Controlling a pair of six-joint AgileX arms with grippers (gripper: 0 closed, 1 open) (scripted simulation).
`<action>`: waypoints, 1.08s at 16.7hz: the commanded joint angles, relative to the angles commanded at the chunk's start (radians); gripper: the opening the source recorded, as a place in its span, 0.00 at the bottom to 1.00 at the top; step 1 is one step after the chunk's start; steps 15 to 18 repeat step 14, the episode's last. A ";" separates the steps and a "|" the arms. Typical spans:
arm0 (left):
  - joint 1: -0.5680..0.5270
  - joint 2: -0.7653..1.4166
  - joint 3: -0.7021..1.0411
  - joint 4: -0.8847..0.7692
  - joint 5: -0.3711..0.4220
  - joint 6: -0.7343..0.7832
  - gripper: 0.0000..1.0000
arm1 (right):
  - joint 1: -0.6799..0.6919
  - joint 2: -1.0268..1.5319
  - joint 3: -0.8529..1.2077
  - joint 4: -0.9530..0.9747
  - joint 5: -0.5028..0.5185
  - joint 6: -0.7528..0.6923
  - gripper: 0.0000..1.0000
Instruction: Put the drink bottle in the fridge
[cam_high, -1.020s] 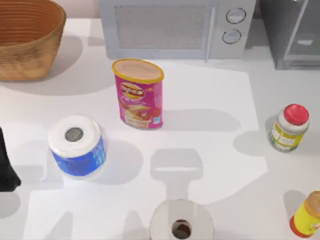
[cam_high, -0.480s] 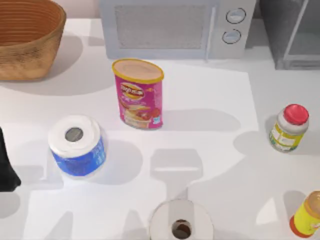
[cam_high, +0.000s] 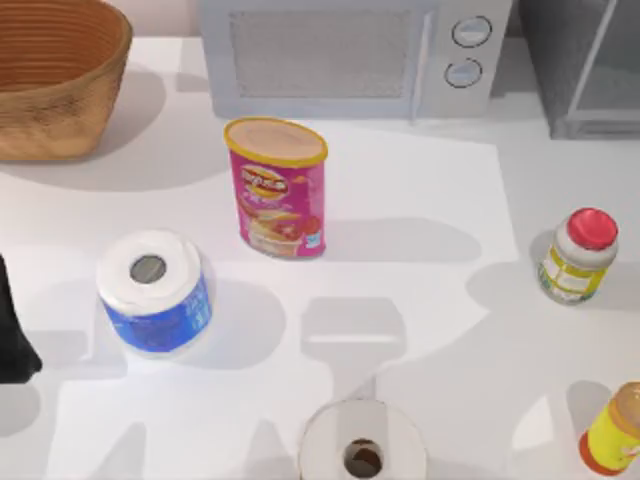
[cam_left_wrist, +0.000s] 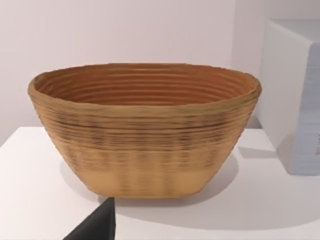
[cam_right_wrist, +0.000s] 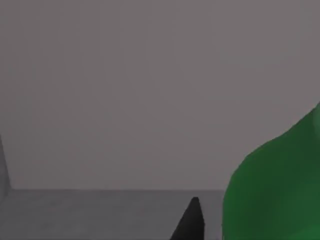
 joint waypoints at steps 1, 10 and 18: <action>0.000 0.000 0.000 0.000 0.000 0.000 1.00 | 0.000 0.000 0.000 0.000 0.000 0.000 0.46; 0.000 0.000 0.000 0.000 0.000 0.000 1.00 | 0.000 0.000 0.000 0.000 0.000 0.000 1.00; 0.000 0.000 0.000 0.000 0.000 0.000 1.00 | 0.000 0.000 0.000 0.000 0.000 0.000 1.00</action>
